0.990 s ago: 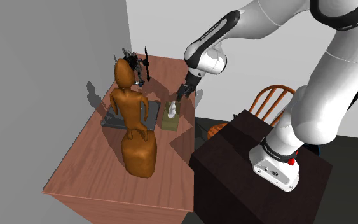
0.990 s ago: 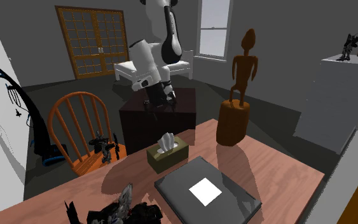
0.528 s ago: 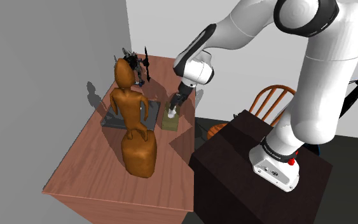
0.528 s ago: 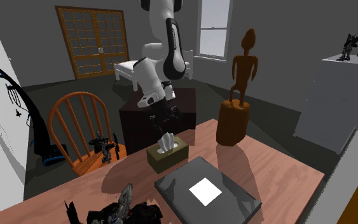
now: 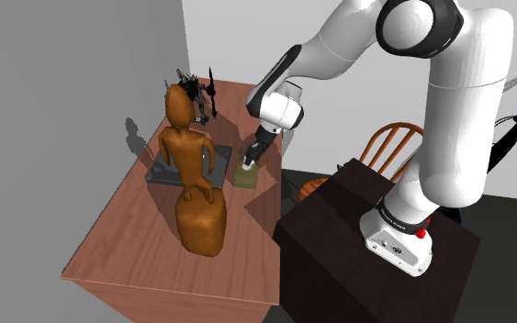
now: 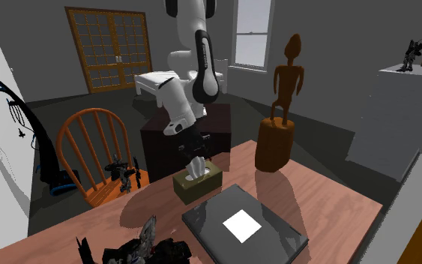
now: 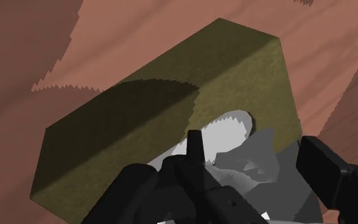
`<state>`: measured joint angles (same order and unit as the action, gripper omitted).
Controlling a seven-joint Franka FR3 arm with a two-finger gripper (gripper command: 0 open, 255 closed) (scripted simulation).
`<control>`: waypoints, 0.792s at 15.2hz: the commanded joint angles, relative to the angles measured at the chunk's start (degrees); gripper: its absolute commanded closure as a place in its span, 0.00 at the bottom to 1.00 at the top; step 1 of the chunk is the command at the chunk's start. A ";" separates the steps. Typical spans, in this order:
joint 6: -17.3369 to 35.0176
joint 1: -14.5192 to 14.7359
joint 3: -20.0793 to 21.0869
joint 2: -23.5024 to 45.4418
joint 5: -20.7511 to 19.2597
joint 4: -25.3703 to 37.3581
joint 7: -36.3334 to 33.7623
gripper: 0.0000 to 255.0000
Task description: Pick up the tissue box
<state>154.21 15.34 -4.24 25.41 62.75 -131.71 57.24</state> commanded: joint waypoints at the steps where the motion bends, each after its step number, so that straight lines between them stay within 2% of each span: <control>1: 0.10 -0.03 0.10 0.16 0.21 0.07 0.18 1.00; 9: 0.07 -0.02 0.07 0.09 0.15 0.03 0.13 1.00; 12: -0.88 0.71 -0.94 -2.36 -2.23 -1.02 -2.35 1.00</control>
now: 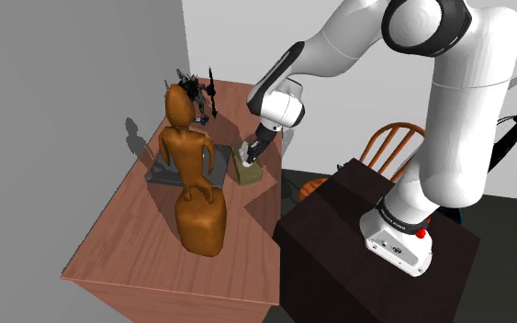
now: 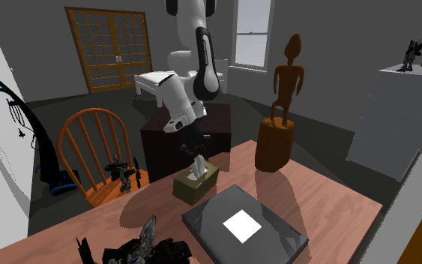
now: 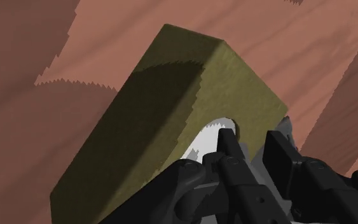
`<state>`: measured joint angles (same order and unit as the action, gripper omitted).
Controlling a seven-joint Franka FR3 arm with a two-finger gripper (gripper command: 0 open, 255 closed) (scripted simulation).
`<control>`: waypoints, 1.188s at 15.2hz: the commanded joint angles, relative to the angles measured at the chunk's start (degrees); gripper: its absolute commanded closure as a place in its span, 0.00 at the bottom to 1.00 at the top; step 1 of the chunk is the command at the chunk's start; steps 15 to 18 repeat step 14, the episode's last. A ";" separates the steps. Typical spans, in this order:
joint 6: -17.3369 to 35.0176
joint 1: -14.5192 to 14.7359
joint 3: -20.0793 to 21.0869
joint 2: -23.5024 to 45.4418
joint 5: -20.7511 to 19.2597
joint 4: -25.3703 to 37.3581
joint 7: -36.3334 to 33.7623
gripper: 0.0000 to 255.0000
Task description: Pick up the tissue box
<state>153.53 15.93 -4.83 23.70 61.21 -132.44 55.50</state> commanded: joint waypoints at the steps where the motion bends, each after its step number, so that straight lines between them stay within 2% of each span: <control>1: -0.53 0.36 -0.69 -1.46 -1.50 -0.62 -1.44 1.00; 12: -4.50 2.57 -4.12 -10.10 -10.87 -3.33 -10.74 1.00; 18: -4.55 2.58 -4.15 -10.22 -11.00 -3.36 -10.87 1.00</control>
